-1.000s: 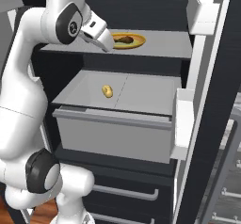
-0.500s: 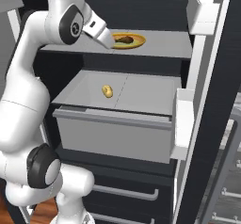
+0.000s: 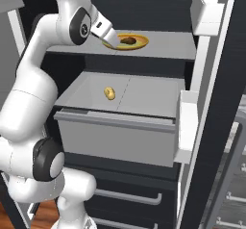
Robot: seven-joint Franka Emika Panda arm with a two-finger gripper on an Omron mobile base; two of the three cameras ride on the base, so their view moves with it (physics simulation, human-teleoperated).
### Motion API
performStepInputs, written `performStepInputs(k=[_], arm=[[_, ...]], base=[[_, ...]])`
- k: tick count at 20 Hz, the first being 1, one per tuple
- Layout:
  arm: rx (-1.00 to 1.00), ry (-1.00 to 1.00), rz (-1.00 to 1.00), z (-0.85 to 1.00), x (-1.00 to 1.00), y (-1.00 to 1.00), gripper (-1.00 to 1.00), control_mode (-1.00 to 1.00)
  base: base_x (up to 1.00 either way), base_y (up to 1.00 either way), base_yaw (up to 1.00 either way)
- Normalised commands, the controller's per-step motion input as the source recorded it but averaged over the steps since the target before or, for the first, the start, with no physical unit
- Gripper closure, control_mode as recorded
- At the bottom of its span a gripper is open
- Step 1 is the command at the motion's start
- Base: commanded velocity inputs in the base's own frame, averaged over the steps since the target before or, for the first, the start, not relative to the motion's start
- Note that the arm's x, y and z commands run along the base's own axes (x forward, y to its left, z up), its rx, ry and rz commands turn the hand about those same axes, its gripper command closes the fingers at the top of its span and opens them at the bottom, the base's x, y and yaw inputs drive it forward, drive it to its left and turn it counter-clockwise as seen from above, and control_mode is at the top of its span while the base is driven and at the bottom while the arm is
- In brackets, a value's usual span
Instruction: Transport the chicken drumstick from the fridge to the microwave and turn on the microwave.
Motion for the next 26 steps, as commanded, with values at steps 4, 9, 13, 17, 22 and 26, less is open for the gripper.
performStepInputs(k=[4,9,13,17,22,26], arm=[[0.00,0.01,-0.01,0.00,0.43,0.00,-1.00,-1.00],[0.00,0.01,-0.01,0.00,0.46,0.00,-1.00,-1.00],[0.00,0.03,-0.04,0.00,0.43,0.00,-1.00,-1.00],[0.00,0.03,-0.05,0.00,0.48,0.00,-1.00,-1.00],[0.00,0.04,-0.04,-0.02,0.45,0.00,-1.00,-1.00],[0.00,0.05,-0.04,-0.06,0.49,0.00,-1.00,-1.00]], base=[[0.00,0.00,0.00],[0.00,0.00,0.00],[0.00,0.00,0.00],[0.00,0.00,0.00],[0.00,0.00,0.00],[0.00,0.00,0.00]])
